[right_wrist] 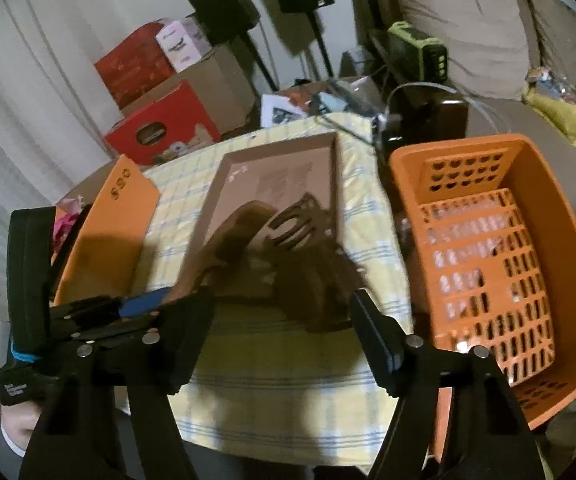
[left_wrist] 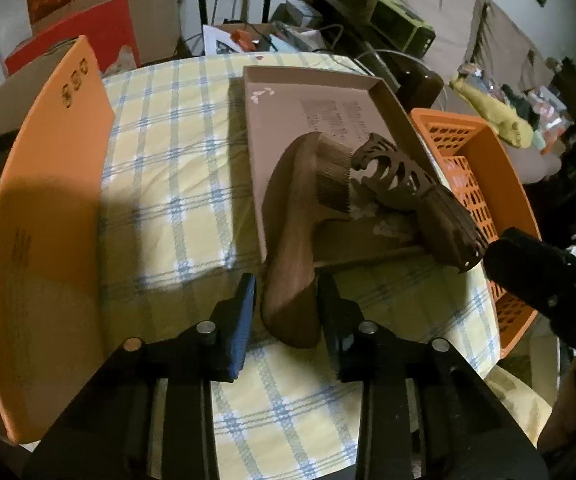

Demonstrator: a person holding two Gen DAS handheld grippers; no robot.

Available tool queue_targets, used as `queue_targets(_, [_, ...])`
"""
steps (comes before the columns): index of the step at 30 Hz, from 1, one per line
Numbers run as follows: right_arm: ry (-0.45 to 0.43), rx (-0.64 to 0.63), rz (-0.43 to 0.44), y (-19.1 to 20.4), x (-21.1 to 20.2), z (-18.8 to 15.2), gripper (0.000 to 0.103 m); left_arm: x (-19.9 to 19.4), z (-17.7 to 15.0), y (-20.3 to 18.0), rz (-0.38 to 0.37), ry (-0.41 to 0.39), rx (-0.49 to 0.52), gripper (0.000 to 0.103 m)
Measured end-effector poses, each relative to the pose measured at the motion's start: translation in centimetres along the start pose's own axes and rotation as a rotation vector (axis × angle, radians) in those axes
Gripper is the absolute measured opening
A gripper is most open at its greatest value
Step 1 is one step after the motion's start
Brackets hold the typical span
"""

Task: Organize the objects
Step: 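Close the left tool on the long wooden comb's handle, then lift the long wooden comb with the left tool and lower it onto the black tray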

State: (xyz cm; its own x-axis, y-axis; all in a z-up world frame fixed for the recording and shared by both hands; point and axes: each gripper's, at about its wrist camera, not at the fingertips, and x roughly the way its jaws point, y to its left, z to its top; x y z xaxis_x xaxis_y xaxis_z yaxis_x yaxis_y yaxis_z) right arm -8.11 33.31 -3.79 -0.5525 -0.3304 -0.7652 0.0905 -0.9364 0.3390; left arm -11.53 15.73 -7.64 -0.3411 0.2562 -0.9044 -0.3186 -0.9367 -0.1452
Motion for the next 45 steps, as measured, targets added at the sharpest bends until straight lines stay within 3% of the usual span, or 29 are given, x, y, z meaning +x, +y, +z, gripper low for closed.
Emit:
queue_targets(4, [0.03,0.025,0.057,0.7,1.3,0.0,0.063,-0.3,-0.3,0.2,0.012,-0.012,0.003,0.025])
queue_targets(9, [0.069,0.072,0.141,1.3,3.1,1.2,0.041,-0.6,-0.5,0.1,0.01,-0.02,0.014,0.025])
queue_targets(14, [0.137,0.097,0.181,2.3,5.6,2.7,0.04,-0.9,-0.5,0.1,-0.001,-0.027,0.015,0.025])
queue_targets(25, [0.216,0.102,0.127,2.6,9.3,3.0,0.039,-1.2,-1.2,0.8,-0.044,-0.018,-0.023,0.025])
queue_targets(35, [0.173,0.145,0.182,2.3,9.1,3.2,0.022,-2.0,-1.6,1.2,-0.069,-0.043,-0.032,0.026])
queue_targets(45, [0.093,0.052,0.214,5.6,4.3,4.9,0.022,-7.6,-1.7,1.3,-0.085,-0.156,-0.017,0.026])
